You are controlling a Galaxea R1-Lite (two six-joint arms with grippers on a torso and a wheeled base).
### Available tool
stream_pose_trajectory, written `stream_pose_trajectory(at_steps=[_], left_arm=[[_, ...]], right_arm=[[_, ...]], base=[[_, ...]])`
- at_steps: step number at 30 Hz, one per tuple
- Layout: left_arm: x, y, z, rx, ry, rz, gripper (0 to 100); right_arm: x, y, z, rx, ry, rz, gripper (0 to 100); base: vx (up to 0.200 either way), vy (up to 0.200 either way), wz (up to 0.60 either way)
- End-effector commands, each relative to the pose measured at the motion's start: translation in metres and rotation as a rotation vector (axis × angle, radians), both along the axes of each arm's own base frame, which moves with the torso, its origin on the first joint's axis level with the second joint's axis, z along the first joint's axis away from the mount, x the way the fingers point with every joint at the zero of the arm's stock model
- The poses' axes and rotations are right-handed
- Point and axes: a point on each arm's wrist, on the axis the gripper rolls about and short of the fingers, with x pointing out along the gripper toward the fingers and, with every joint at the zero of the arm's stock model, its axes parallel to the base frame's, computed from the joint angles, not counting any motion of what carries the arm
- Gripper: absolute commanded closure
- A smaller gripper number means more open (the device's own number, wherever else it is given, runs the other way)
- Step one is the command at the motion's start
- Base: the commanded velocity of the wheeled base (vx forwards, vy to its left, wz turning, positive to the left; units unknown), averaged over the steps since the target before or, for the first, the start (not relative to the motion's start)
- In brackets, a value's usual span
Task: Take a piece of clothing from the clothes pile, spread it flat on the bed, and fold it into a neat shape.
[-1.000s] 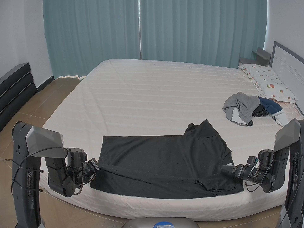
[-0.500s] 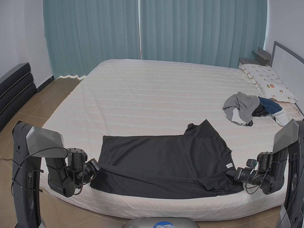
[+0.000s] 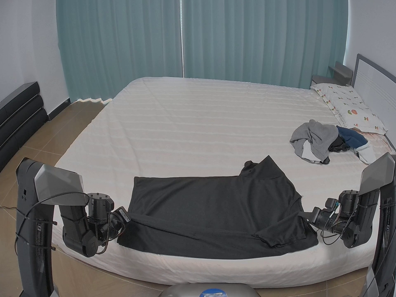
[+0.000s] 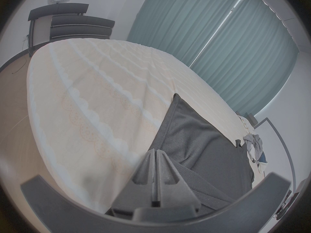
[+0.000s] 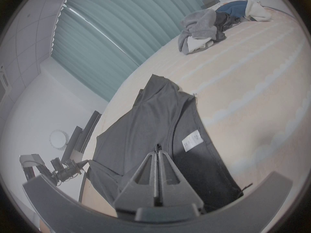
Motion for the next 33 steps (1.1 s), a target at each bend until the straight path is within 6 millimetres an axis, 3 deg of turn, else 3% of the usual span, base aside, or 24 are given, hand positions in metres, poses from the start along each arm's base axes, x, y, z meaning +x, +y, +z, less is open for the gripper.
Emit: stream_pose_trajectory(at_steps=[1,8,22,33], left_arm=[[0.000,0.000,-0.001,0.001,0.001,0.000,100],[0.001,0.000,-0.002,0.001,0.001,0.000,100],[0.005,0.000,-0.005,0.014,-0.007,0.022,100],[0.006,-0.002,-0.005,0.016,-0.010,0.017,100]], right_arm=[[0.007,-0.002,0.010,0.001,-0.058,-0.011,100],[0.019,-0.006,0.010,-0.023,-0.090,-0.066,100],[0.017,-0.005,-0.006,-0.010,-0.034,-0.078,100],[0.022,-0.008,-0.004,0.021,-0.042,-0.102,100]], base=[[0.000,0.000,0.00],[0.000,0.000,0.00],[0.000,0.000,0.00],[0.000,0.000,0.00]])
